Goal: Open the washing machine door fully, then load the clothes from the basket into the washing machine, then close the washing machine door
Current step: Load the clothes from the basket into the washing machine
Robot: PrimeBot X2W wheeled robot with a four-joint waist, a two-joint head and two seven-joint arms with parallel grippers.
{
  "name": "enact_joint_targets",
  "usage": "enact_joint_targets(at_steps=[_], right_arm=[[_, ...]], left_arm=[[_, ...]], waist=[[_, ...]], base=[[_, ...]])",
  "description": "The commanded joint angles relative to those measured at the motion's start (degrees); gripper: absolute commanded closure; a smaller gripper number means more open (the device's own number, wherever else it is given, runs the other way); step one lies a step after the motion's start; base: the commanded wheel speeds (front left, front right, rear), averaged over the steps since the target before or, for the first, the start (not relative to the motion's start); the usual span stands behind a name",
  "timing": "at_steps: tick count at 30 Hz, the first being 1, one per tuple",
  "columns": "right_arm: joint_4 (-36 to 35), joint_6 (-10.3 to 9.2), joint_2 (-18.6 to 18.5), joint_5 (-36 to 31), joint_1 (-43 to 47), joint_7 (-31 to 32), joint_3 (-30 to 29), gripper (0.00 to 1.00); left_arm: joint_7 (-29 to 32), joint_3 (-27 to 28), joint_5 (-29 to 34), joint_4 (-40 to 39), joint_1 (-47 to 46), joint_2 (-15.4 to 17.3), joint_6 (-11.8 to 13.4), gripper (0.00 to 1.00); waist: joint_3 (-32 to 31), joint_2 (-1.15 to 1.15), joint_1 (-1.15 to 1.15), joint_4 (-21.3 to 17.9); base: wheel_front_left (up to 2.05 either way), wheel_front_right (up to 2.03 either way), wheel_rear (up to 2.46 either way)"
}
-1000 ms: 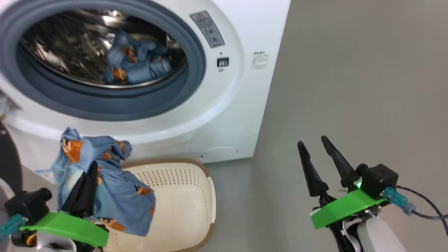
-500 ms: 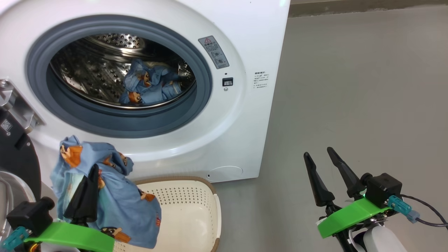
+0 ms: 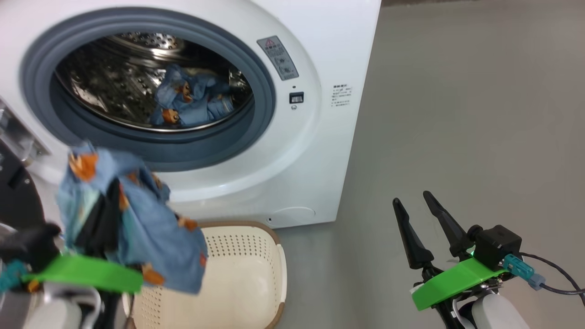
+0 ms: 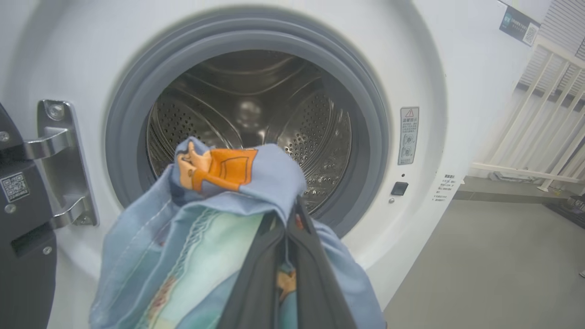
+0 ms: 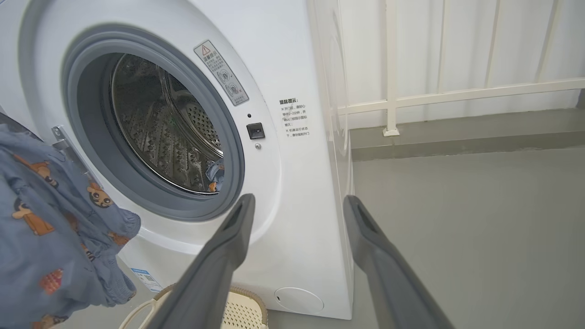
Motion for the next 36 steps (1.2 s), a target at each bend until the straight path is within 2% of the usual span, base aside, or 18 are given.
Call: enact_joint_targets(at_steps=[1, 8, 20, 25, 28, 36], right_arm=[[-1.58, 0.09, 0.39, 0.0, -1.76, -0.27, 1.58, 0.0], [-2.31, 0.09, 1.32, -0.88, -2.45, -0.27, 1.74, 0.0], [-5.83, 0.09, 2.18, -0.79, -5.52, -0.27, 3.86, 0.0], [-7.92, 0.09, 2.19, 0.28, -6.42, -0.27, 4.81, 0.0], [-9.24, 0.09, 2.19, 1.28, -6.98, -0.27, 5.96, 0.0], [-10.96, 0.09, 2.2, 2.55, -7.17, -0.27, 7.66, 0.0]], left_arm=[[-0.23, 2.67, 0.52, -0.58, -4.61, 2.24, -0.43, 1.0], [1.03, 1.06, 1.11, 3.58, -13.41, 2.74, -2.03, 1.0], [2.32, -3.05, -0.81, 23.23, -34.42, 3.28, -4.45, 1.0], [2.79, -5.38, -1.48, 29.63, -42.48, 5.11, -4.59, 1.0], [2.89, -8.31, -2.22, 33.06, -47.9, 7.41, -4.61, 1.0], [1.46, -11.69, -4.32, 38.01, -57.15, 11.01, -4.62, 1.0]], waist=[[1.2, 0.0, 0.0, -0.65], [4.83, 0.0, 0.0, -2.2], [16.36, 0.0, 0.0, -7.04], [21.74, 0.0, 0.0, -9.33], [25.43, 0.0, 0.0, -11.34], [29.67, 0.0, 0.0, -15.11]], base=[[0.0, 0.0, 0.0], [0.0, 0.0, 0.0], [0.0, 0.0, 0.0], [0.0, 0.0, 0.0], [0.0, 0.0, 0.0], [0.0, 0.0, 0.0]])
